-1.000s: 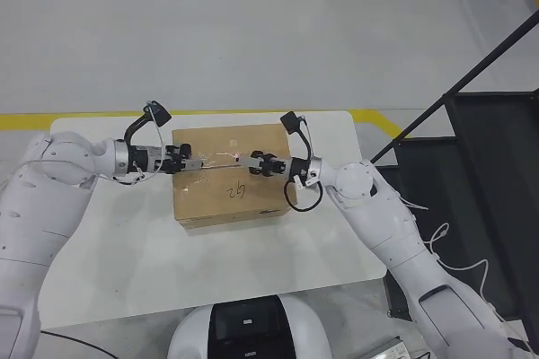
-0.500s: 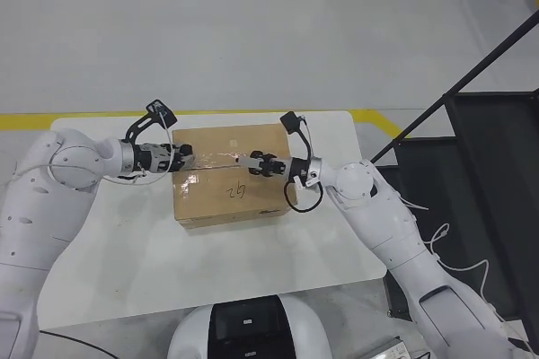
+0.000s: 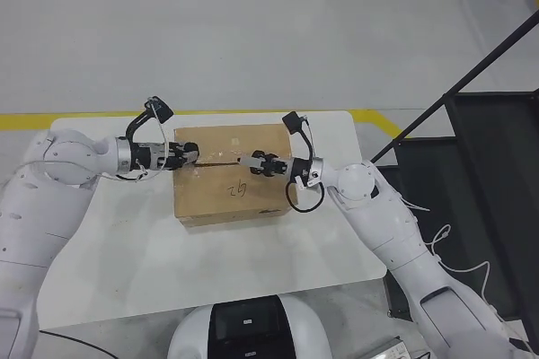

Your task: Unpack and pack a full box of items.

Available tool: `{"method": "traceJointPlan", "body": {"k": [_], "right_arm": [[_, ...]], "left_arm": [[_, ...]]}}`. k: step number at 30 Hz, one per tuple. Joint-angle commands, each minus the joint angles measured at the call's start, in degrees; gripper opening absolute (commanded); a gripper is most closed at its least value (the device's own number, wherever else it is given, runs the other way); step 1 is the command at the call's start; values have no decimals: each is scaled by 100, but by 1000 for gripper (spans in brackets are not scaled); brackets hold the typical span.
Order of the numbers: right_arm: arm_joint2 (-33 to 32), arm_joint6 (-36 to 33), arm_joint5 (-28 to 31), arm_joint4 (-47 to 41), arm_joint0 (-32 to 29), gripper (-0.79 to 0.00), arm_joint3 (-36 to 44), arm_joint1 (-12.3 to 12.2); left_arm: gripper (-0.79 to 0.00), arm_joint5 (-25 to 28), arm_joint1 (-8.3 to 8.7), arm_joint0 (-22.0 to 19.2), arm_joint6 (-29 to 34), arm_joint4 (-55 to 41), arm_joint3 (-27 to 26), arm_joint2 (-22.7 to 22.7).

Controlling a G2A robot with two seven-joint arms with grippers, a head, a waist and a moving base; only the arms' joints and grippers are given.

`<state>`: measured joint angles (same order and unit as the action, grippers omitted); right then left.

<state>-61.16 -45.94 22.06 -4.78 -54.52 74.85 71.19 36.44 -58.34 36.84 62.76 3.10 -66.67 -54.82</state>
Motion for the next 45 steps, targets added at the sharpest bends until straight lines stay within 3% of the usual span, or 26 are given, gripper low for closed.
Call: {"method": "traceJointPlan", "body": {"k": [1,6,9,18,24,25,26,30,36,45], "right_arm": [[8,5,-12,10,0,0,-16,0],[16,23,-35,26,1,0,-38,-1],[13,34,-51,33,-1,0,-57,-3],[39,51,-85,68,8,0,-78,-2],[18,43,-80,64,20,0,-59,-8],[11,41,-76,63,21,0,-51,-10],[6,37,-77,62,19,0,-46,-12],[2,25,-77,60,13,0,-17,-16],[26,38,-65,78,-3,0,12,-16],[12,16,-80,89,-11,0,45,-26]], "left_arm": [[-785,-49,-17,-46,343,-736,89,19],[-785,-477,-89,-155,985,-2202,205,179],[-785,-659,-117,-250,1168,-2551,280,311],[-785,-591,-181,-491,1099,-2327,545,705],[-779,-296,-171,-626,753,-1784,825,677],[-446,-266,-156,-655,679,-1626,847,644],[0,-228,-135,-688,531,-1383,865,593],[0,-150,-58,-615,136,-749,705,458],[0,-143,25,-344,44,98,273,489],[0,-152,104,-150,499,-469,10,349]]}}
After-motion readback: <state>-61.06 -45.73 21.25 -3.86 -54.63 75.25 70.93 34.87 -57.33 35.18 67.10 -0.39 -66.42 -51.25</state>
